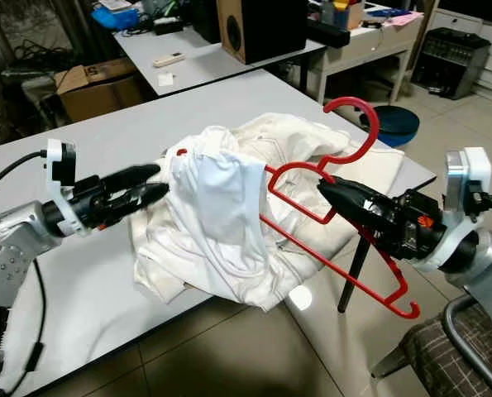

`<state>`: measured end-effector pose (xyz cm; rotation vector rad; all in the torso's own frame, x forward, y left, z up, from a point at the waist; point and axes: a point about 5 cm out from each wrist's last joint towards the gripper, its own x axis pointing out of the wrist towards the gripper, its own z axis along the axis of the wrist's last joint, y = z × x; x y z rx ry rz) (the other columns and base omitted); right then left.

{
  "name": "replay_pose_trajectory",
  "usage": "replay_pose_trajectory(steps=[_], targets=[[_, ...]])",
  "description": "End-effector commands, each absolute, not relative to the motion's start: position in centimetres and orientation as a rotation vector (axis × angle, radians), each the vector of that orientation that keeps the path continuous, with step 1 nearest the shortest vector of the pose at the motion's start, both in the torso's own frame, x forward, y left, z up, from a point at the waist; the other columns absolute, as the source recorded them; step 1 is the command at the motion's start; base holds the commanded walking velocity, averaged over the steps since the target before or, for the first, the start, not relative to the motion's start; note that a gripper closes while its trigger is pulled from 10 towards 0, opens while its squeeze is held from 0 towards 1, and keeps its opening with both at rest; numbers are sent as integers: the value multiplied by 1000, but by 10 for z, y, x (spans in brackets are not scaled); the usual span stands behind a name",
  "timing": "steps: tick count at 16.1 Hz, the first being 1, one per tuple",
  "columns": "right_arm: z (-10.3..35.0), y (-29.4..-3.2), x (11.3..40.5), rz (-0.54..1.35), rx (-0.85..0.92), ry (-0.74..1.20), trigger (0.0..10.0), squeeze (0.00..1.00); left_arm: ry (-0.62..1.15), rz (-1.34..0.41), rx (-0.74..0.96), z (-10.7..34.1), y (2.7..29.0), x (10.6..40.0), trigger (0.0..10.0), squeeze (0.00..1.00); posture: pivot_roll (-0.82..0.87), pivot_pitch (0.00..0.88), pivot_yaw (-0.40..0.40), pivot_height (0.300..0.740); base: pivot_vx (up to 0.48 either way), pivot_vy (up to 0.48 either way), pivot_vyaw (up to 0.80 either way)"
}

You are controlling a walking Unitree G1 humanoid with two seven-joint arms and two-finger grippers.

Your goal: Hang hanger

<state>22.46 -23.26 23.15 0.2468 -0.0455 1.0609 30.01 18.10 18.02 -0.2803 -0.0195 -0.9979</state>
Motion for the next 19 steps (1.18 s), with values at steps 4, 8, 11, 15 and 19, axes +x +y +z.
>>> replay_pose_trajectory(steps=[4, 8, 11, 15, 19], targets=[[237, -232, 224, 1069, 258, -66, 10000, 0, -52, -983, -338, 183, 164, 299, 10000, 0, -156, 0, 125, 740, 0, 0, 0], [238, -232, 224, 1070, 257, -64, 10000, 0, -42, -959, -358, 179, 160, 300, 1804, 0, -160, 0, 129, 740, 0, 0, 0], [238, -232, 225, 1073, 256, -61, 10000, 0, -46, -945, -361, 179, 160, 301, 0, 0, -160, 0, 129, 740, 0, 0, 0], [238, -233, 226, 1076, 251, -57, 10000, 0, -42, -934, -358, 178, 163, 300, 0, 0, -155, 0, 124, 740, 0, 0, 0], [238, -233, 227, 1076, 248, -56, 10000, 0, -39, -920, -346, 178, 165, 301, 0, 0, -156, 0, 123, 740, 0, 0, 0]])
